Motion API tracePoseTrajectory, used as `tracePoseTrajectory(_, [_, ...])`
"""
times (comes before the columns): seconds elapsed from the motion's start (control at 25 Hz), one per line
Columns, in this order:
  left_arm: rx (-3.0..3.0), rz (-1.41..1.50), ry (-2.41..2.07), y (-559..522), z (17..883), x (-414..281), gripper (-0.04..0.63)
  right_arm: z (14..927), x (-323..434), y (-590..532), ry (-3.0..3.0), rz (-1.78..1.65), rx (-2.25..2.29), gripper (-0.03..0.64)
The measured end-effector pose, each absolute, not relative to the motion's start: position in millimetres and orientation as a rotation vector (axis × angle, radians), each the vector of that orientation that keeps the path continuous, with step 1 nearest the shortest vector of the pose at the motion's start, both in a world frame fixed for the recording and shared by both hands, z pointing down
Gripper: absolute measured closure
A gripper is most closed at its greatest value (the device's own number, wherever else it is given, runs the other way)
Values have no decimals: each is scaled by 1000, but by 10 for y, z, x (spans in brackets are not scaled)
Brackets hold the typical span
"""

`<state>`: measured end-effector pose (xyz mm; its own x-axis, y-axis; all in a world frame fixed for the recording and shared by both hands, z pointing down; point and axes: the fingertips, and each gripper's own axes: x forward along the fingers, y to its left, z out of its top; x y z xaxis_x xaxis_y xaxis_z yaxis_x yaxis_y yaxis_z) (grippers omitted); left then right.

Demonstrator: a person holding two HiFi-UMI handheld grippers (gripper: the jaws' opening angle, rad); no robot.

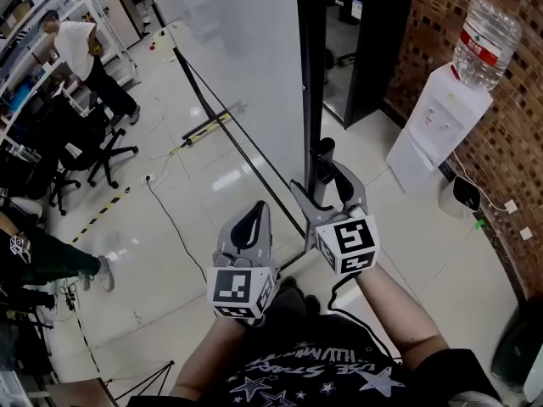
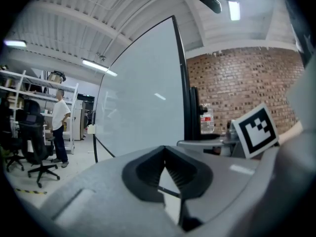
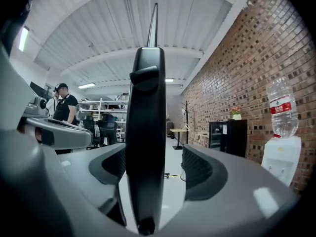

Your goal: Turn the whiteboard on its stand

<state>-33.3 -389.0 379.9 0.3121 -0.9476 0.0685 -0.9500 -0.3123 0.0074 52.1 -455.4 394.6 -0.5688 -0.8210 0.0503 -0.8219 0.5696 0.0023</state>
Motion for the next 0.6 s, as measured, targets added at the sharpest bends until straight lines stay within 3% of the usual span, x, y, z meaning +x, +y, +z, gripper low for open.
tracePoseTrajectory(0.6, [2543,39,-1674,-4476,3734,-283,589,3735,365,-4544,-2699,-109,1509,454])
